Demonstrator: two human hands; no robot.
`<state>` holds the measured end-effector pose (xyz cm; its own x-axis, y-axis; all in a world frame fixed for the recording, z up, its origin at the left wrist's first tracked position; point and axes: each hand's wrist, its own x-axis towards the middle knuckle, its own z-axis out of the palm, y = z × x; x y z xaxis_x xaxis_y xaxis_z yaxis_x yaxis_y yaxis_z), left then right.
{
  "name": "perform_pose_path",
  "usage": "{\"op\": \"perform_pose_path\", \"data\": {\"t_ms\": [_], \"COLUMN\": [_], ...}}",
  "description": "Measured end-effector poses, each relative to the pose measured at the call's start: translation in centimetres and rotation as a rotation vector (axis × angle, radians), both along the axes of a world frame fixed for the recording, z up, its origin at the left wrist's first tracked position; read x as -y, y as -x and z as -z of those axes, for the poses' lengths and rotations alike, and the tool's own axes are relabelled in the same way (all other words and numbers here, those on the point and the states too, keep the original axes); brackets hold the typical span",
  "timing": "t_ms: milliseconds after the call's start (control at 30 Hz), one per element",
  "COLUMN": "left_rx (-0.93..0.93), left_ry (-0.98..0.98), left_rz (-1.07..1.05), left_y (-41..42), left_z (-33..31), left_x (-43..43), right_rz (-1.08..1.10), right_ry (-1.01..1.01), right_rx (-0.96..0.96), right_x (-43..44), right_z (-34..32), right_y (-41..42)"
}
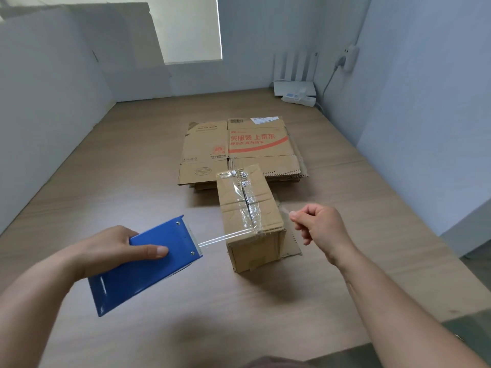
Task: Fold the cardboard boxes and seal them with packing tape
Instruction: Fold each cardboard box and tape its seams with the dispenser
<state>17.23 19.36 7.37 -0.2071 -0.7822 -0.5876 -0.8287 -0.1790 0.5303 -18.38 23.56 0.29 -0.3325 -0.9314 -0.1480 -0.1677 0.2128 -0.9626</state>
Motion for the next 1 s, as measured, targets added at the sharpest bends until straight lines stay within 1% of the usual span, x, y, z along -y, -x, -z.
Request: {"op": "perform_pose_path", "data": {"t_ms": [133, 367, 500, 600, 633, 667, 700, 767, 800, 867, 933, 1000], "left_rx": [0.097, 0.256, 0.350, 0.376, 0.383, 0.391, 0.399, 0.426, 0.443, 0.461, 0.467, 0.464], "left_ry": [0.021, 0.113, 0.121, 0.132, 0.138, 0.144, 0.151, 0.164, 0.171, 0.170, 0.156, 0.149], "left_rz": [-0.018, -0.046, -0.021, -0.024, -0.022, -0.016, -0.007, 0.015, 0.025, 0.031, 0.023, 0.018], "left_y": [0.4, 1.7, 3.6, 5.1, 5.6, 6.0, 6.3, 6.8, 6.9, 7.0, 7.0, 7.1], "left_z": [0.8, 3.4, 5.0, 5.7, 5.9, 5.9, 6.0, 6.0, 6.1, 6.3, 6.2, 6.2], "left_x": [0.2, 2.0, 2.9, 3.4, 3.5, 3.6, 3.7, 3.9, 4.0, 4.1, 4.3, 4.3], "right_rz": [0.036, 0.079, 0.066, 0.045, 0.036, 0.022, -0.005, -0.036, 0.004, 0.122, 0.171, 0.100], "right_ry": [-0.047, -0.114, -0.201, -0.270, -0.291, -0.326, -0.386, -0.515, -0.496, -0.293, -0.102, -0.063], "right_rx": [0.010, -0.018, 0.014, 0.039, 0.012, -0.065, -0.209, -0.564, -0.652, -0.649, -0.662, -0.712], "right_x": [-0.3, 0.1, 0.7, 1.2, 1.3, 1.4, 1.3, 0.8, 0.5, 0.2, 0.5, 1.0], "right_z": [1.0, 2.1, 2.5, 2.6, 2.7, 2.7, 2.9, 3.4, 3.6, 3.6, 3.1, 2.7], "right_y": [-0.8, -1.0, -0.8, -0.7, -0.6, -0.5, -0.4, -0.1, -0.1, -0.5, -1.5, -2.7]}}
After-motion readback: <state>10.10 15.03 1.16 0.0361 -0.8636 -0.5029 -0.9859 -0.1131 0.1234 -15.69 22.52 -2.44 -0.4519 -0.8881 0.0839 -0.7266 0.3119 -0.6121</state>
